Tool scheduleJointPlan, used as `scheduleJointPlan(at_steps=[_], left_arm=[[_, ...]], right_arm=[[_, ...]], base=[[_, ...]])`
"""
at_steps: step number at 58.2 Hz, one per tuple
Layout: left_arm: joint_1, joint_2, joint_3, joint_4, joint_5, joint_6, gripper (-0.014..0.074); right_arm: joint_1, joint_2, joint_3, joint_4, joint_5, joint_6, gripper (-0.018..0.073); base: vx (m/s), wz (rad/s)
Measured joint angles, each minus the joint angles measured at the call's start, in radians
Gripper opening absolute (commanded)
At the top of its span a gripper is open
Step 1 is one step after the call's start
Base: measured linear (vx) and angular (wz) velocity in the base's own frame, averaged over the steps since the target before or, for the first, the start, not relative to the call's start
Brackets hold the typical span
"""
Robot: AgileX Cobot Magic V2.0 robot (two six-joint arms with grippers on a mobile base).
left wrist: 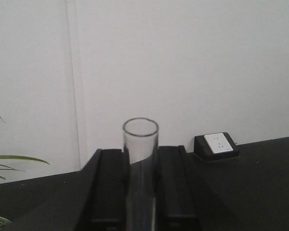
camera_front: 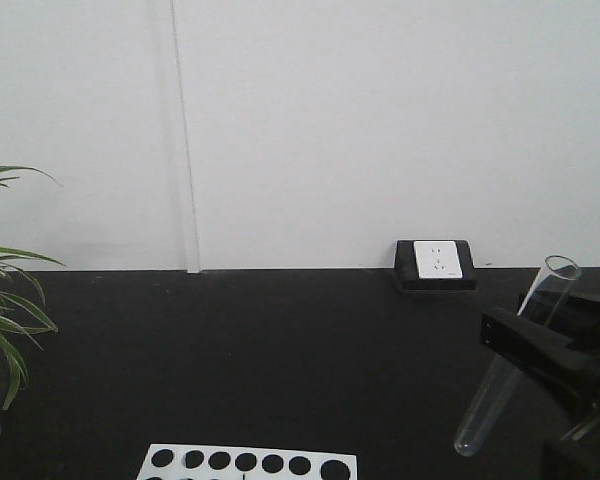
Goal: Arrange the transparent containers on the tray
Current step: 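Raise both held tubes clear of the rack, then drive the base to the yellow tray while holding both tubes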
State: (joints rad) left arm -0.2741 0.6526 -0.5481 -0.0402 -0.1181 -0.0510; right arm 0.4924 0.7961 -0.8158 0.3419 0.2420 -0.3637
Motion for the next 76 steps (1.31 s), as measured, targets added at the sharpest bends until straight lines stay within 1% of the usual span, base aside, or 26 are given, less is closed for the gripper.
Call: scheduleJointPlan(at_steps=[35,76], left_arm=[[0.000,0.000,0.000,0.000,0.000,0.000,0.0150],[0.000,0.000,0.000,0.000,0.000,0.000,0.0150]], right_arm=[[0.000,0.000,0.000,0.000,0.002,0.000,0.0127],[0.000,0.000,0.000,0.000,0.002,0.000,0.0127]], base=[[-0.05,0.00],[-0.24,-0.03]])
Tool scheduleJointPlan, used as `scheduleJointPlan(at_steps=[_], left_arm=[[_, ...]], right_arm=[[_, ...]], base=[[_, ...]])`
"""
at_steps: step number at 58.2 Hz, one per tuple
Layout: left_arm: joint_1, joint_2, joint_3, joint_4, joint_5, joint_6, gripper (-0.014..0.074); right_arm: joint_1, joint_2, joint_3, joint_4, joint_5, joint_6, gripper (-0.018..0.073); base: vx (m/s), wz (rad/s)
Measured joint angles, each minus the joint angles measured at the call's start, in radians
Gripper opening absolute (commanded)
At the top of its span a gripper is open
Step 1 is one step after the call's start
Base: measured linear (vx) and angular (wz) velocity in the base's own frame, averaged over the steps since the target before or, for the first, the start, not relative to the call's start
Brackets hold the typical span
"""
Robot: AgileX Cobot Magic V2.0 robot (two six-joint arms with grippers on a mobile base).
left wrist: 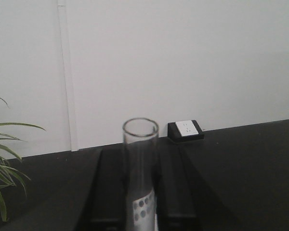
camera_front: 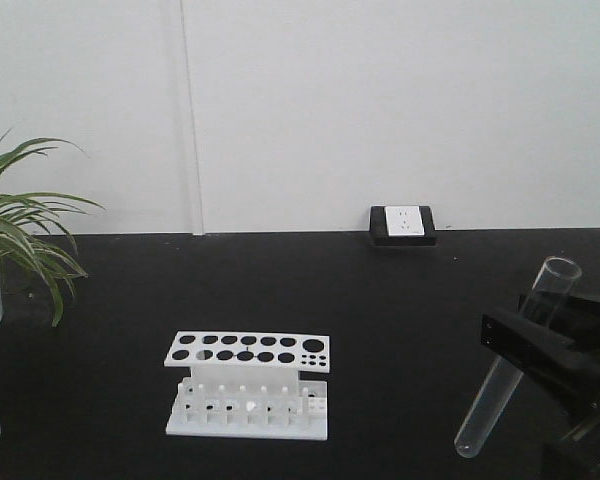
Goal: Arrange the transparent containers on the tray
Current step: 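Drive the base to the yellow tray while holding both tubes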
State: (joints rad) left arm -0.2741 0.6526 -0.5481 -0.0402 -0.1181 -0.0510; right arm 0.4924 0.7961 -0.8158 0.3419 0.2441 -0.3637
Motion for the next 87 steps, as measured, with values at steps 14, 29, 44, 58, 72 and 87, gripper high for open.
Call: scheduleJointPlan(at_steps=[14,29,44,58,72,87], left_arm=[[0.000,0.000,0.000,0.000,0.000,0.000,0.0150],[0.000,0.000,0.000,0.000,0.000,0.000,0.0150],[0.000,0.000,0.000,0.000,0.000,0.000,0.0150],[0.000,-0.001,0.000,0.000,0.000,0.000,0.0150],[0.000,-0.001,0.000,0.000,0.000,0.000,0.0150],[0.000,-0.001,0.000,0.000,0.000,0.000,0.0150]], right_arm=[[0.000,0.000,0.000,0.000,0.001,0.000,0.0127],[0.000,0.000,0.000,0.000,0.007,0.000,0.0127],[0.000,0.000,0.000,0.000,0.008,0.000,0.0127],[0.000,0.000,0.000,0.000,0.008,0.000,0.0127],[0.000,0.000,0.000,0.000,0.008,0.000,0.0127],[0.000,0.000,0.000,0.000,0.008,0.000,0.0127]], base=[[-0.32,0.02],[-0.36,0.06],[-0.36,0.03],[-0.35,0.02],[-0.34,0.00],[-0.33,0.07]])
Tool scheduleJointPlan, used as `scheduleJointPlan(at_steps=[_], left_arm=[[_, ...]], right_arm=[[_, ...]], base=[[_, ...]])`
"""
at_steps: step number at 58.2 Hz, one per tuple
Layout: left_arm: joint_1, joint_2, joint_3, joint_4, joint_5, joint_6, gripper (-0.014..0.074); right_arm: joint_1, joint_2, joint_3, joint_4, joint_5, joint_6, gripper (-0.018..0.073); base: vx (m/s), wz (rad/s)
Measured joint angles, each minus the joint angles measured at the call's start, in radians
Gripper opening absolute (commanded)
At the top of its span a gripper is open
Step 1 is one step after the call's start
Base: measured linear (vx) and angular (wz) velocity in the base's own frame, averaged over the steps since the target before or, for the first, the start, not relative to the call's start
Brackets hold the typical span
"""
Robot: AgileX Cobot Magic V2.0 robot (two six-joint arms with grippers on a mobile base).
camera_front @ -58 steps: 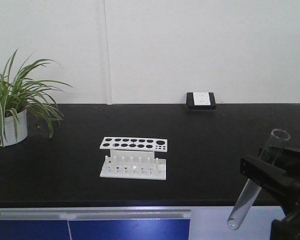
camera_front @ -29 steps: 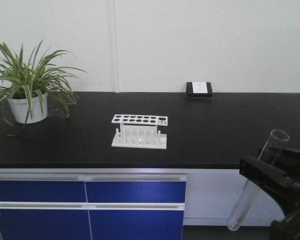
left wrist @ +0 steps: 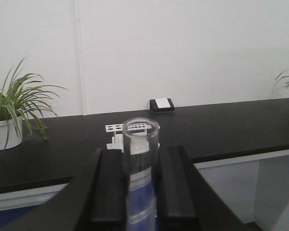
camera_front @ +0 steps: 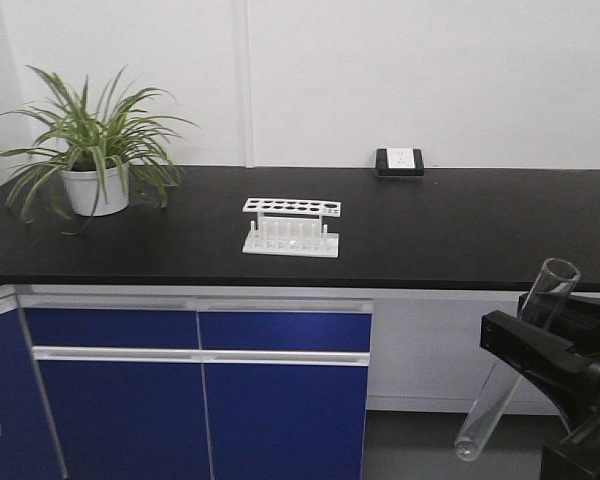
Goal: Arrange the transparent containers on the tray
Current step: 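Drive the base to the yellow tray while holding both tubes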
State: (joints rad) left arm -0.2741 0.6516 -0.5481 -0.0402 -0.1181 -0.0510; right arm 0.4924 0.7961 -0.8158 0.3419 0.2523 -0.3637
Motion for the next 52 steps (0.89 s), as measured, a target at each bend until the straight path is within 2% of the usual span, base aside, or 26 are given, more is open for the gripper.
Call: scheduleJointPlan(at_steps=[20,52], left_arm=[[0.000,0.000,0.000,0.000,0.000,0.000,0.0150],[0.000,0.000,0.000,0.000,0.000,0.000,0.0150]], right_arm=[[0.000,0.000,0.000,0.000,0.000,0.000,0.0127],[0.000,0.001,0.000,0.000,0.000,0.000,0.0127]], base=[[-0.26,0.33],[-0.16,0.66]])
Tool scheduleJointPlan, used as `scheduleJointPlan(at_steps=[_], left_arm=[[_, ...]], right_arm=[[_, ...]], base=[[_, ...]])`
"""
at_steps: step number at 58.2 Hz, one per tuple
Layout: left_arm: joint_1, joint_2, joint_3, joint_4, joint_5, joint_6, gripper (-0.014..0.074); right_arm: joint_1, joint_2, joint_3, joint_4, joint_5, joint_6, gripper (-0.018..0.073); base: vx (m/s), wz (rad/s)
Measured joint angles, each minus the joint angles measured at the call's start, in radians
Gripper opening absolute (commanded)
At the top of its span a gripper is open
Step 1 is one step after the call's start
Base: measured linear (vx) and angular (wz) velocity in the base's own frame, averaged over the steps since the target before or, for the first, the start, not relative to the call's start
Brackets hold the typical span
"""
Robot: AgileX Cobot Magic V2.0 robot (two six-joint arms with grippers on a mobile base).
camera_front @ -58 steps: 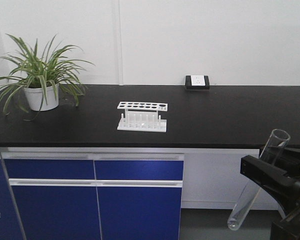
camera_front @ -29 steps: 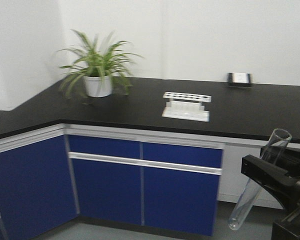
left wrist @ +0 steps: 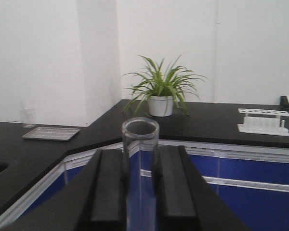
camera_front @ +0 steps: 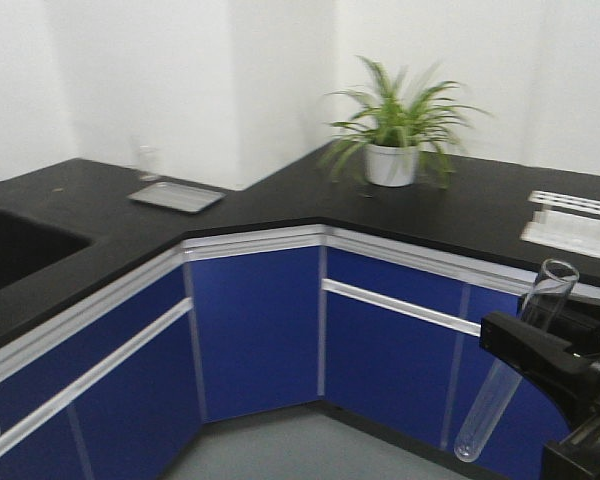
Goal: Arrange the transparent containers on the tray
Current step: 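Drive the base to the yellow tray while holding both tubes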
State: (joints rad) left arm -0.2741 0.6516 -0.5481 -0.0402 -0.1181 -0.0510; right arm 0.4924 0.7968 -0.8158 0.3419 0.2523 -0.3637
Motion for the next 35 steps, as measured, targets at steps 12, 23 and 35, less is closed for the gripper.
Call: scheduleJointPlan(at_steps=[12,23,35], left_arm=[[0.000,0.000,0.000,0.000,0.000,0.000,0.0150],[0.000,0.000,0.000,0.000,0.000,0.000,0.0150],[0.000,0.000,0.000,0.000,0.000,0.000,0.0150]], right_arm=[[0.000,0.000,0.000,0.000,0.000,0.000,0.0127],[0.000,0.000,0.000,0.000,0.000,0.000,0.0127],[0.000,0.000,0.000,0.000,0.000,0.000,0.0127]], base=[[-0.08,0.63],[-0.01,0.66],[0.07,0.69]])
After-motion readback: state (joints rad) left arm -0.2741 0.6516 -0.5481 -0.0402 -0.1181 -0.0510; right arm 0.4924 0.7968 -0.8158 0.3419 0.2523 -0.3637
